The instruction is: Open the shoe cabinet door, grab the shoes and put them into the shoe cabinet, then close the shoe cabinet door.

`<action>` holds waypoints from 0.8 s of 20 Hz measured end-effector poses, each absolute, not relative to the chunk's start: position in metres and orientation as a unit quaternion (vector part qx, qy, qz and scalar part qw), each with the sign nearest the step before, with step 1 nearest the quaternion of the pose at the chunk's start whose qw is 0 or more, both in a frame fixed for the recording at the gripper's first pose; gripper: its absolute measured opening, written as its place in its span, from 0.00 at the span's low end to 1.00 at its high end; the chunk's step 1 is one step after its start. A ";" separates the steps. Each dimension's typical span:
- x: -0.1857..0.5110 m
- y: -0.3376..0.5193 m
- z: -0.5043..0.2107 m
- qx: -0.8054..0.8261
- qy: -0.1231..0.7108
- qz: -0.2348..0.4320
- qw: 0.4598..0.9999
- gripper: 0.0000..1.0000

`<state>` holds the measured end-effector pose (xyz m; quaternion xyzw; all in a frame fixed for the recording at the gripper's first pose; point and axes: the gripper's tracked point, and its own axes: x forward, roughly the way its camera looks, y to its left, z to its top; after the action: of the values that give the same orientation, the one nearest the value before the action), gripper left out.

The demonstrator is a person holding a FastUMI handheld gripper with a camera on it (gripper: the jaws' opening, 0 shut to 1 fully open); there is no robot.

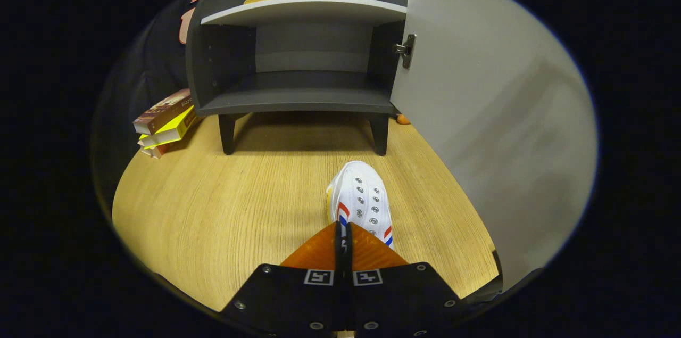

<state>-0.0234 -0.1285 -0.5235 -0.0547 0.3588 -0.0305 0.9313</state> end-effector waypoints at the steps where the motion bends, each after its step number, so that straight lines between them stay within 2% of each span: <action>1: -0.023 -0.127 -0.515 -0.051 0.351 -0.030 0.934 0.00; 6: -0.013 -0.112 -0.461 -0.036 0.324 -0.029 0.945 0.00; 16: 0.013 -0.069 -0.280 -0.060 0.232 -0.011 0.971 0.00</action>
<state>0.0130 -0.0693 -0.2801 -0.0598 0.2317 -0.0109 0.9709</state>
